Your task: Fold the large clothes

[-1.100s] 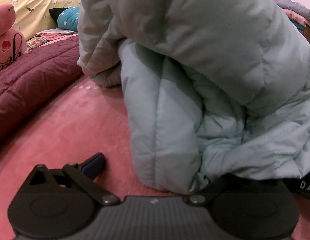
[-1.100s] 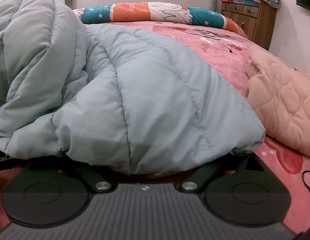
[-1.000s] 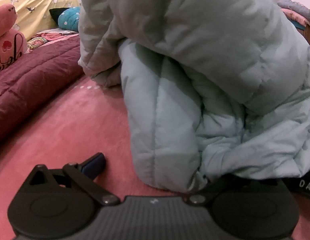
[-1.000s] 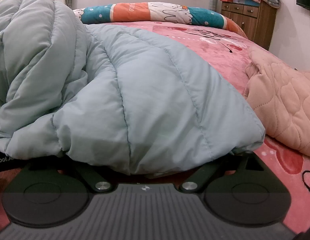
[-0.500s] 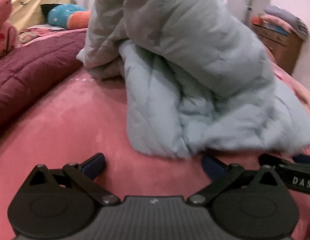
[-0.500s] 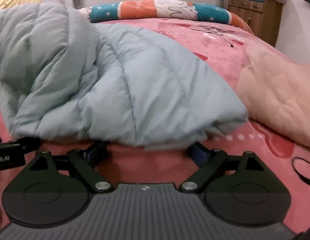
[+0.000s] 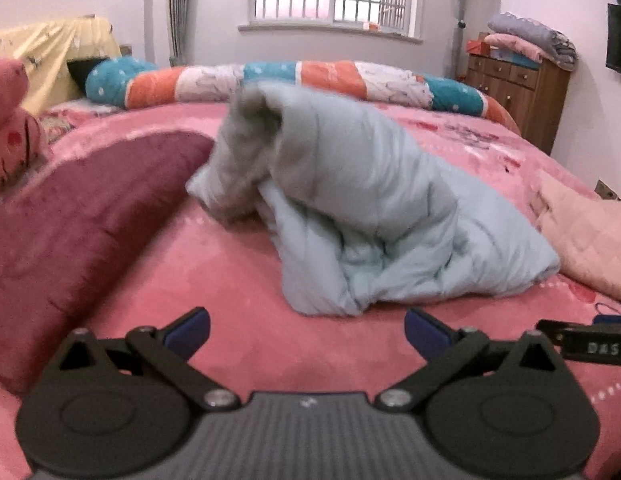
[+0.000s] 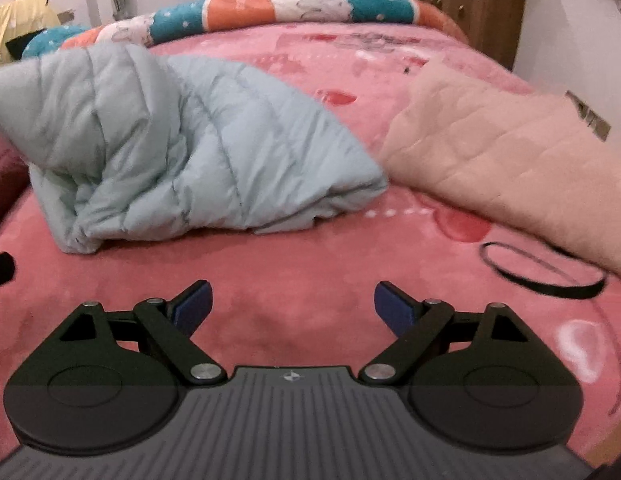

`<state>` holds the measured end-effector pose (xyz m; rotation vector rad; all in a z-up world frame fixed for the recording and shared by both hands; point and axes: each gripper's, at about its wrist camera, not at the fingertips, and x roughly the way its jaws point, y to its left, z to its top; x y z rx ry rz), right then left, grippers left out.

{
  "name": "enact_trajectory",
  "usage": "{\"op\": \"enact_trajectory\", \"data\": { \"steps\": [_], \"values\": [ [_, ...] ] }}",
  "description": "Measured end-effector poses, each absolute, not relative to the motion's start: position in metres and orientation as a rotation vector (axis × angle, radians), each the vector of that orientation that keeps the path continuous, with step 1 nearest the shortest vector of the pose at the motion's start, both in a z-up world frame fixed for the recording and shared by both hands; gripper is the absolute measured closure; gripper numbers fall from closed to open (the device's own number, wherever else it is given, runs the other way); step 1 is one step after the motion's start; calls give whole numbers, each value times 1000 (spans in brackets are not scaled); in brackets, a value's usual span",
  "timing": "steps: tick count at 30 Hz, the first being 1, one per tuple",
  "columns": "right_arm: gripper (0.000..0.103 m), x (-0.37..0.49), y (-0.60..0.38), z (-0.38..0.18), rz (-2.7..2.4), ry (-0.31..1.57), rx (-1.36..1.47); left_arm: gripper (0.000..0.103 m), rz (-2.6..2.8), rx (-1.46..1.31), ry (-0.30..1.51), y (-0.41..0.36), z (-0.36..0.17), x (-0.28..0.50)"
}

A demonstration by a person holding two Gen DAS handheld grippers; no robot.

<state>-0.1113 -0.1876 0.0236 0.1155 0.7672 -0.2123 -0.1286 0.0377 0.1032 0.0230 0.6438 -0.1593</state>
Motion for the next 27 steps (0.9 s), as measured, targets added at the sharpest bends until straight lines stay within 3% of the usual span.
{"op": "enact_trajectory", "data": {
  "steps": [15,27],
  "values": [
    [0,-193,-181,139,-201,535,117,0,-124,118,473,70,193,-166],
    [0,-232,-151,201,-160,435,74,0,-114,52,404,94,225,-179]
  ]
}}
